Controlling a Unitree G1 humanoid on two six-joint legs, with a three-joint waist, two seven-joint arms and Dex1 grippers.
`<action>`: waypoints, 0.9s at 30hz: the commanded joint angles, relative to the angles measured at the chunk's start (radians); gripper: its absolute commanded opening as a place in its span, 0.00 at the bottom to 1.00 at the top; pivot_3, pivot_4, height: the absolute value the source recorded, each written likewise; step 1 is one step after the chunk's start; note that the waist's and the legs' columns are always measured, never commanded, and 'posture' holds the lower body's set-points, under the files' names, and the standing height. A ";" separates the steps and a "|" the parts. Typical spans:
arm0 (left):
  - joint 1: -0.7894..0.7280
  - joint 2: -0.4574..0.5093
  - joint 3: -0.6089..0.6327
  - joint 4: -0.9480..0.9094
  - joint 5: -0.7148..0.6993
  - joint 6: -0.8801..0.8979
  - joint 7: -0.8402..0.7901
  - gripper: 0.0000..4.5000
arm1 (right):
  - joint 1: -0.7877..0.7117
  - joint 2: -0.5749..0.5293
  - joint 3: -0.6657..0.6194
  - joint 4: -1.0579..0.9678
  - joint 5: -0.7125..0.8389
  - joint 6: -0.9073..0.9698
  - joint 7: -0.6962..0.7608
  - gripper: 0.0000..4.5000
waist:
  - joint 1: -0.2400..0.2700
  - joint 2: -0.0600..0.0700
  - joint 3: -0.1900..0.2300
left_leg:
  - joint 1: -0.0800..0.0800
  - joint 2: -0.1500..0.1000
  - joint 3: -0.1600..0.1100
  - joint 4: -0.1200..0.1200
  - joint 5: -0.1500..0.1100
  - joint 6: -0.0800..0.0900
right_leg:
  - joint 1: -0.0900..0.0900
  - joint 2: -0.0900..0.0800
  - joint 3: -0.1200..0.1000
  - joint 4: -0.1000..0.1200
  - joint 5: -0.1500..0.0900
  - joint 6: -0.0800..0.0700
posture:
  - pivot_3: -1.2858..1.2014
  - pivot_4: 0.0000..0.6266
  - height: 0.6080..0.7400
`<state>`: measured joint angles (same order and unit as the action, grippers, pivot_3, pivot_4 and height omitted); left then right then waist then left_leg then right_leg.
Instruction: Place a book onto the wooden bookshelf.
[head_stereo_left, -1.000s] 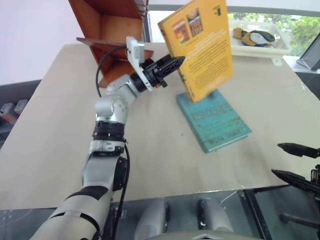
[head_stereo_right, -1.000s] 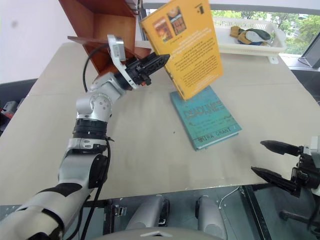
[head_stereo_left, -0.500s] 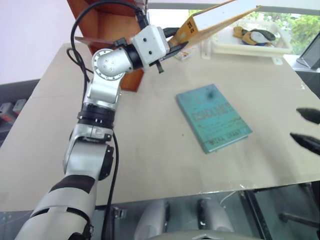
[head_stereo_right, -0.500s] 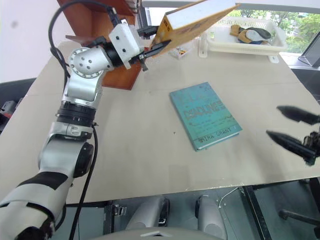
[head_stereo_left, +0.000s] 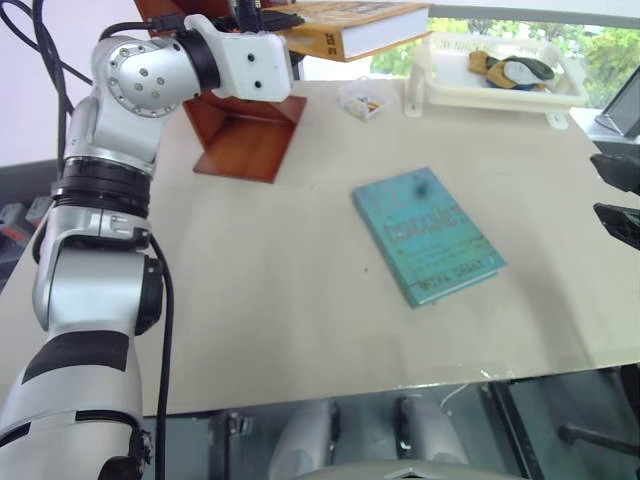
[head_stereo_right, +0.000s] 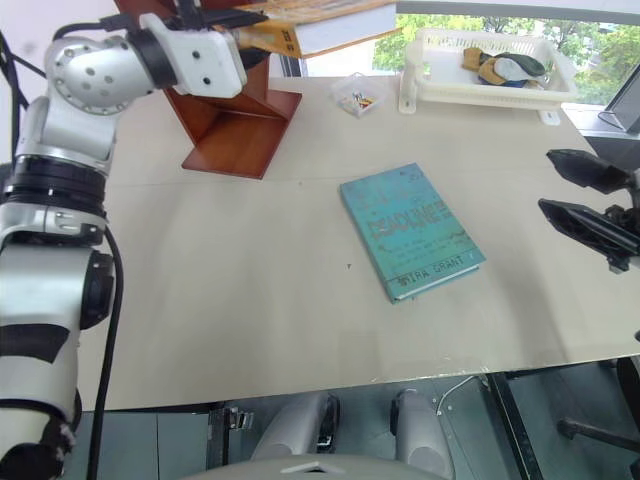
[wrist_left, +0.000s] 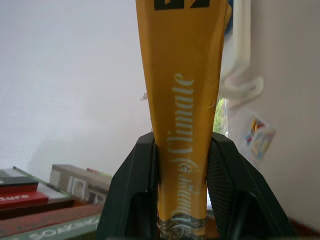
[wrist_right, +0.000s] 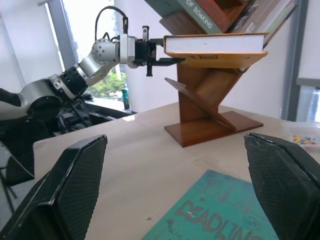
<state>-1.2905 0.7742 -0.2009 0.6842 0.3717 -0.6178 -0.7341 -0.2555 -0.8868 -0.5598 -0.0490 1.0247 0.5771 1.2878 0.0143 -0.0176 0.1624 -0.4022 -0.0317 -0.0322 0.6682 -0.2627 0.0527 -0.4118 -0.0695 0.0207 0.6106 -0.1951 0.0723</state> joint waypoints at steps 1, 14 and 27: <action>-0.039 0.044 0.013 -0.043 0.006 -0.006 0.001 0.30 | -0.034 -0.006 0.005 0.019 -0.016 -0.024 0.029 1.00 | 0.000 0.000 0.000 | 0.000 0.000 0.000 0.000 0.000 0.000 | 0.000 0.000 0.000 0.000 0.000 0.000 | 0.52 0.24 1.00; 0.174 0.087 0.049 -0.339 -0.076 0.212 -0.113 0.30 | -0.183 -0.020 0.099 0.159 -0.098 -0.038 0.124 1.00 | -0.003 0.001 0.002 | 0.001 0.000 0.000 0.002 0.000 0.000 | -0.001 0.000 0.001 0.007 0.000 0.000 | 0.52 0.24 1.00; 0.221 0.190 0.043 -0.375 0.082 0.333 -0.054 0.30 | -0.242 0.002 0.142 0.222 -0.148 -0.063 0.166 1.00 | -0.008 0.002 0.002 | 0.003 0.000 0.001 0.003 0.000 0.000 | -0.001 0.001 0.002 0.010 0.000 0.000 | 0.52 0.24 1.00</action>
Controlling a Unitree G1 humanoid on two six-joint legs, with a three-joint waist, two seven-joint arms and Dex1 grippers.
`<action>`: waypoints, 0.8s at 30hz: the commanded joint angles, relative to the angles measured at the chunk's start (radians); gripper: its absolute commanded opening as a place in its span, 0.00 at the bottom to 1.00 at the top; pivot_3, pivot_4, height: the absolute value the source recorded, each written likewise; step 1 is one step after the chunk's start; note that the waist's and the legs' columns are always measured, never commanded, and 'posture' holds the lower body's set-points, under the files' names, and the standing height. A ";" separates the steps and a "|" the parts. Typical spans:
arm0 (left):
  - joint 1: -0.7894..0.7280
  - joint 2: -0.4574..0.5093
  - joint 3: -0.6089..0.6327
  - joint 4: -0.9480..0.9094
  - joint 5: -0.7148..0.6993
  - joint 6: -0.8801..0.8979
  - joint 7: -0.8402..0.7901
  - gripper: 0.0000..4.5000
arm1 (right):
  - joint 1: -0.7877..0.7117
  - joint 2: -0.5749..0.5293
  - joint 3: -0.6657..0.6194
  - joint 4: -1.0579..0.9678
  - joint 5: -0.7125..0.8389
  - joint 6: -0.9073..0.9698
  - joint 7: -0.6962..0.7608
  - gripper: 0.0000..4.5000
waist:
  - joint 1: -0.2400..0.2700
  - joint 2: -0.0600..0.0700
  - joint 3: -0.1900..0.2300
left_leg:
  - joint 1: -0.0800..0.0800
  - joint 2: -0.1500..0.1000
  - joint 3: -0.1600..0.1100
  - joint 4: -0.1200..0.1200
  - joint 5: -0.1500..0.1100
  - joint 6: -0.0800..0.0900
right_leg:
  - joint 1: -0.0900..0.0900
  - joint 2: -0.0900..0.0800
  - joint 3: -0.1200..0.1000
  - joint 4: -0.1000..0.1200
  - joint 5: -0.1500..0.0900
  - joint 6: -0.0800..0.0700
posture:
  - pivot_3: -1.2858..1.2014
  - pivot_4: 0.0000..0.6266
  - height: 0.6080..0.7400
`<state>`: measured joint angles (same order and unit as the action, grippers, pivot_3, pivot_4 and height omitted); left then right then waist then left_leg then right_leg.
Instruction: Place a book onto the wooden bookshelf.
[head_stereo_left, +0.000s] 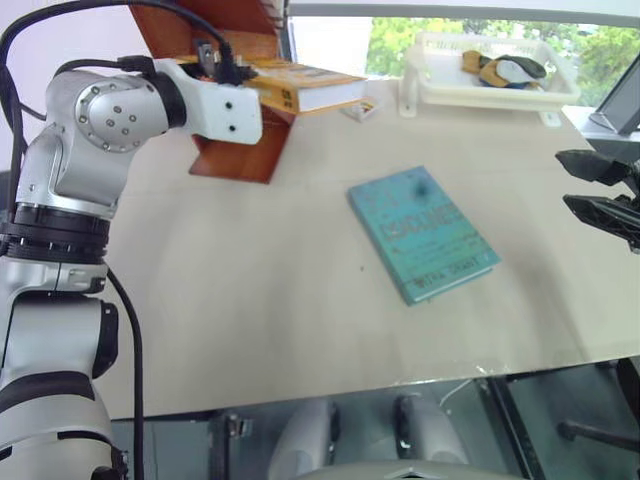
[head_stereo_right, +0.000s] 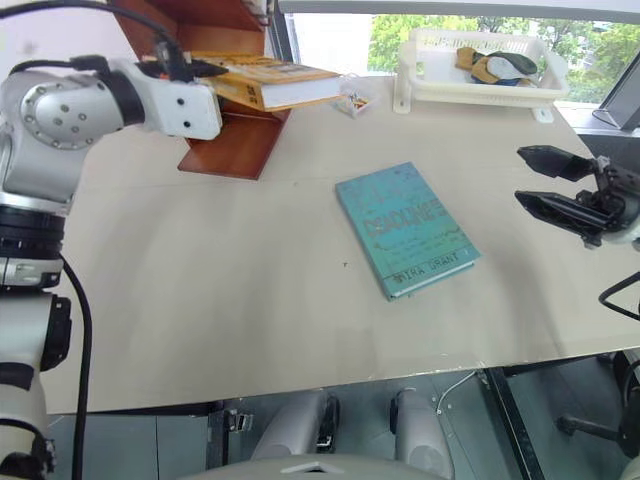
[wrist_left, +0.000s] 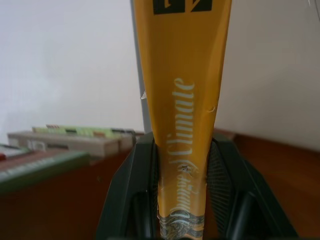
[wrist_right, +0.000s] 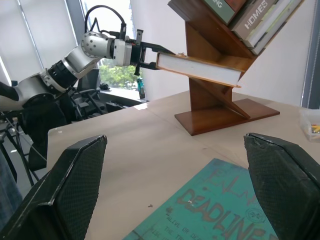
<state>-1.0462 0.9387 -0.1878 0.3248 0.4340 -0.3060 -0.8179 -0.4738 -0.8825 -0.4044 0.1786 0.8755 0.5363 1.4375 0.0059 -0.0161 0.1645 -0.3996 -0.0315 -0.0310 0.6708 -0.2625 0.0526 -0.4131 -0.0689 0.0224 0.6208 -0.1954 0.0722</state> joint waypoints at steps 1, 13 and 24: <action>-0.028 0.032 0.029 -0.004 0.029 0.028 0.030 0.30 | -0.022 0.001 -0.014 -0.007 0.000 -0.024 0.017 1.00 | 0.001 0.000 0.000 | 0.000 0.000 0.000 0.000 0.000 0.000 | 0.000 0.000 0.000 0.000 0.000 0.000 | 0.52 0.24 1.00; -0.208 0.039 -0.061 0.327 0.176 -0.017 0.129 0.30 | 0.041 0.039 -0.043 -0.057 0.005 -0.042 -0.009 1.00 | 0.003 0.000 0.000 | 0.000 0.000 0.000 0.000 0.000 0.000 | 0.000 0.000 0.000 0.002 0.000 0.000 | 0.52 0.24 1.00; -0.295 0.020 -0.128 0.476 0.206 -0.051 0.139 0.59 | 0.083 0.039 -0.071 -0.092 0.008 -0.044 -0.033 1.00 | -0.023 0.000 0.000 | 0.002 0.000 0.000 0.001 0.000 0.000 | 0.000 0.002 0.001 0.005 0.000 0.000 | 0.52 0.24 1.00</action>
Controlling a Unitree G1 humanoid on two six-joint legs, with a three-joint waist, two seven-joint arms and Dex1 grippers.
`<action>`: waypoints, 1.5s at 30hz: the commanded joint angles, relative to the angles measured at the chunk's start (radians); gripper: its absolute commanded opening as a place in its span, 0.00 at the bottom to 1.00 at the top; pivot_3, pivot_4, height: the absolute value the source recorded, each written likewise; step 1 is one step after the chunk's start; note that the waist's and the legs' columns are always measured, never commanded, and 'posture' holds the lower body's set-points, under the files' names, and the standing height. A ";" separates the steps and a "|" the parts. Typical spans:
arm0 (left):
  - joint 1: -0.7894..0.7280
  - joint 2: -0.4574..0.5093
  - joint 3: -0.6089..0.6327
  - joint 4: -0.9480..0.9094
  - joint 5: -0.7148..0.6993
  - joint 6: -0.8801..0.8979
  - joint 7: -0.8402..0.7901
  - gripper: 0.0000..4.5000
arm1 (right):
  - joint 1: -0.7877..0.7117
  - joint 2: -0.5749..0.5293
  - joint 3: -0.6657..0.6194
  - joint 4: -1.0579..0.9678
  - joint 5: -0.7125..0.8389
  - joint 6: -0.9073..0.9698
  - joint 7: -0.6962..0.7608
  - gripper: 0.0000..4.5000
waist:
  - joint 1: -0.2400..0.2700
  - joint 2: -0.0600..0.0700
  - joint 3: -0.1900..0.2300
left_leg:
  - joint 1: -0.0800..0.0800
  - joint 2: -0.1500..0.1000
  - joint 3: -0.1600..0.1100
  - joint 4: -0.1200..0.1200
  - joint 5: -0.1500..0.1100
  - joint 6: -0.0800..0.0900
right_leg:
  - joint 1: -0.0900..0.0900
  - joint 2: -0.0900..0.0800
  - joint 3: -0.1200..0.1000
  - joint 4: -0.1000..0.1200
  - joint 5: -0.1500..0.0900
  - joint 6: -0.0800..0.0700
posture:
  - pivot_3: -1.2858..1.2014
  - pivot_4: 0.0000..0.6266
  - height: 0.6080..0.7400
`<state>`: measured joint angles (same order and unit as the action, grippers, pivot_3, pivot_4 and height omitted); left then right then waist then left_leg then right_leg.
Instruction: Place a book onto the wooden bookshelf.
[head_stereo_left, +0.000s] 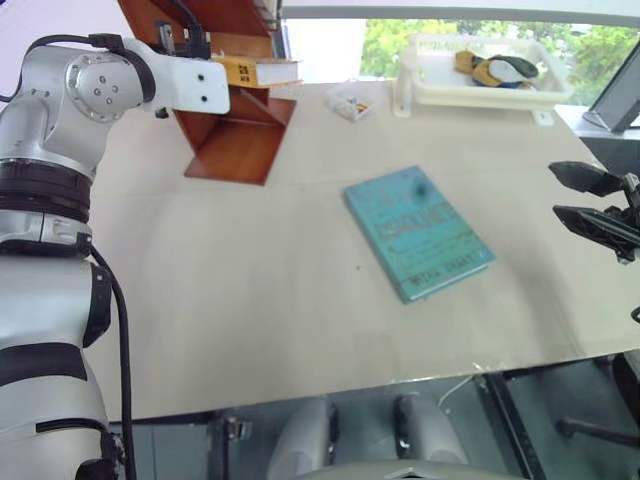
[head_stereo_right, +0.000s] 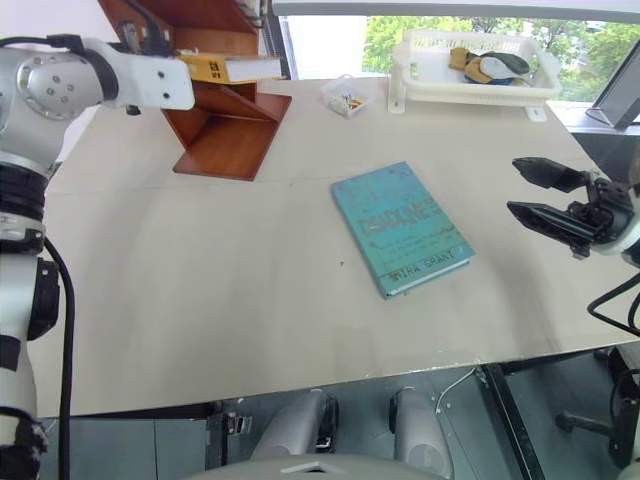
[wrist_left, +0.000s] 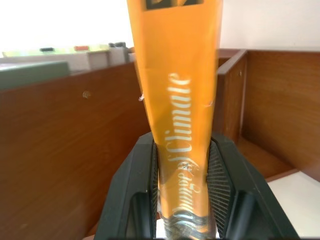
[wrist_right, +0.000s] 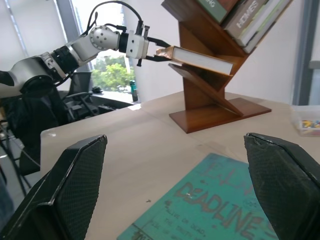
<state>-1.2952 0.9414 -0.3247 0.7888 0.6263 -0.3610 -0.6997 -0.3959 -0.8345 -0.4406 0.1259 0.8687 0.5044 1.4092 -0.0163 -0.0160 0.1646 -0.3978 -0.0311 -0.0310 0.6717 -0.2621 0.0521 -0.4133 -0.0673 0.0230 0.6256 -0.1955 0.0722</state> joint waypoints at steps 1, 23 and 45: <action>-0.050 0.019 0.005 0.014 0.023 0.007 0.025 0.68 | 0.007 -0.008 -0.035 -0.041 0.014 -0.013 -0.007 1.00 | -0.001 0.000 0.000 | 0.000 0.000 0.000 0.000 0.000 0.000 | 0.000 0.000 0.000 0.000 0.000 0.000 | 0.52 0.24 1.00; 0.418 -0.040 0.438 -0.593 -0.708 0.548 -0.334 0.99 | 0.075 -0.069 0.034 0.025 -0.155 -0.095 -0.011 1.00 | -0.002 0.001 0.000 | -0.001 0.000 0.002 0.001 0.000 0.000 | 0.000 -0.002 0.002 0.000 0.000 0.000 | 0.52 0.24 1.00; 1.134 -0.257 0.499 -1.147 -0.964 0.930 -0.105 0.99 | 0.191 -0.037 0.123 0.067 -0.365 -0.210 -0.158 1.00 | 0.029 0.002 -0.002 | 0.003 0.001 0.002 -0.002 0.001 -0.002 | 0.000 -0.004 0.004 -0.002 0.000 -0.001 | 0.52 0.24 1.00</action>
<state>-0.1511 0.6820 0.1743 -0.3207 -0.3190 0.5667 -0.8180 -0.2043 -0.8646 -0.2862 0.2196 0.4948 0.3090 1.2598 0.0128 -0.0140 0.1629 -0.3953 -0.0300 -0.0285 0.6698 -0.2616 0.0501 -0.4130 -0.0717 0.0272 0.6231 -0.1953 0.0711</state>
